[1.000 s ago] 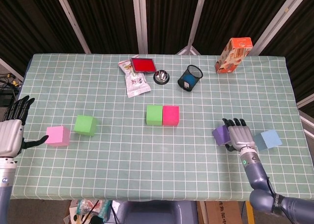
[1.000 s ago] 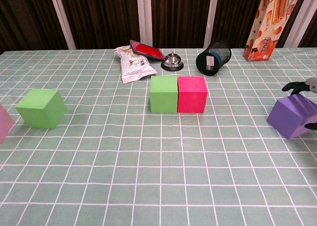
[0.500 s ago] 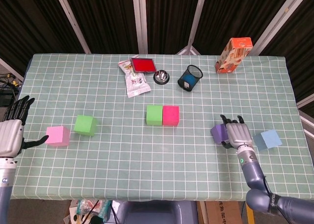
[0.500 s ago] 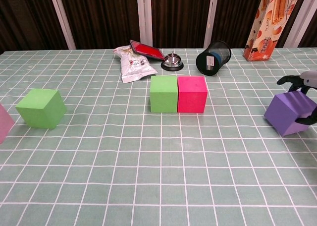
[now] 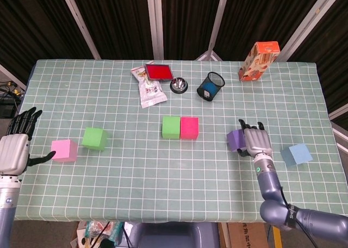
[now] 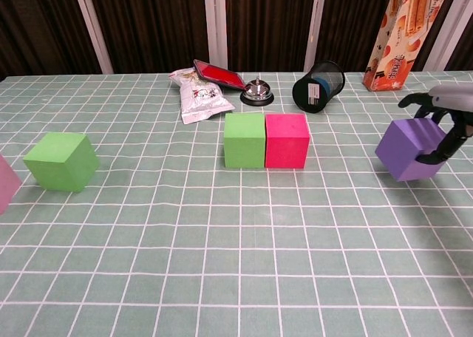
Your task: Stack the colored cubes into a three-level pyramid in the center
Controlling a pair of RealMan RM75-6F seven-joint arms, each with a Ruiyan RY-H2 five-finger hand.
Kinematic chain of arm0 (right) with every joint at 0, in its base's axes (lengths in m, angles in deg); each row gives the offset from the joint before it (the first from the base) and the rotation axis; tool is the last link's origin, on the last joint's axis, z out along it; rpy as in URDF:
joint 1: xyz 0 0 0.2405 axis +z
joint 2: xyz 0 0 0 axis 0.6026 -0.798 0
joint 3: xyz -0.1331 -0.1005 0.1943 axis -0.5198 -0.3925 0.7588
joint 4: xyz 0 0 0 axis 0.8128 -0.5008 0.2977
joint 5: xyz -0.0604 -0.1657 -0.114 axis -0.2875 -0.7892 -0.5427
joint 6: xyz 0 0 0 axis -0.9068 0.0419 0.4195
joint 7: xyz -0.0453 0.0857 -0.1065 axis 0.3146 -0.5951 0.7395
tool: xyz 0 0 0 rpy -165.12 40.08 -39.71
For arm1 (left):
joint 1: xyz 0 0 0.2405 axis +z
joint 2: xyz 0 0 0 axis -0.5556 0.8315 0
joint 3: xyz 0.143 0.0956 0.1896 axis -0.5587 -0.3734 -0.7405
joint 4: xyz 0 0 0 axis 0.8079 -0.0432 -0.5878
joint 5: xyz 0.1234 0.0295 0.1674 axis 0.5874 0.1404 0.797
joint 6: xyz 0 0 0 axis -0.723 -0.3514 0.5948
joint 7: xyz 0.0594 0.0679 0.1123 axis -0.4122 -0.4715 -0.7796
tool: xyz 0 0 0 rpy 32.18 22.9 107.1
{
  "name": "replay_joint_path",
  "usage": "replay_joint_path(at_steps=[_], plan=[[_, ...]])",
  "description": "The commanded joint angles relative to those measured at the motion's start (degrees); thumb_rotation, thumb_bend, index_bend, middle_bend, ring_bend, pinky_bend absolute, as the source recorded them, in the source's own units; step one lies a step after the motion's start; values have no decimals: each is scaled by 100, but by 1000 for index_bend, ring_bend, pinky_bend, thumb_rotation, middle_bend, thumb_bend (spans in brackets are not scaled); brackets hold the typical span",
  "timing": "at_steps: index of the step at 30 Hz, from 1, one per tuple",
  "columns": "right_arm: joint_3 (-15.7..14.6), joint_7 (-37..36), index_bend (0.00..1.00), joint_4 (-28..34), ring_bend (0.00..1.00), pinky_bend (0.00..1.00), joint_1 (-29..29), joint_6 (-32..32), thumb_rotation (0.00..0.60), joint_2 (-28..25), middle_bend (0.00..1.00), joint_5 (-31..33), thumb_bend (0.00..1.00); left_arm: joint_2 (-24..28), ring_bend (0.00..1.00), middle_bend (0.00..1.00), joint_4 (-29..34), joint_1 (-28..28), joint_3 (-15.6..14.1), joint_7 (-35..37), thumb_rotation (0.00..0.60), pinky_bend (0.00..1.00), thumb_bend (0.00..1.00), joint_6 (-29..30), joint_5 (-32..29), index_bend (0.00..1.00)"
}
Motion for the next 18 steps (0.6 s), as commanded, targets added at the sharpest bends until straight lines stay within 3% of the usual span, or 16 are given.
replay_joint_path(at_steps=[1,7,18], plan=[[322,442,0,-56,239,0,431,125,600,299,398,720,336,-8,0,0,-18,-1,-8,-5,600,11,88,-10,2,0],[589,832,0,-512,240,0,903,219,600,745,398,1346,336,-7,0,0,-74,-2,17,19,600,11,88,0,-7,0],[891,1073,0,-1588,240,0,1341,266,600,1401,398,1883,336,20,0,0,-129,5,72,123,600,11,88,-40,-142,0]])
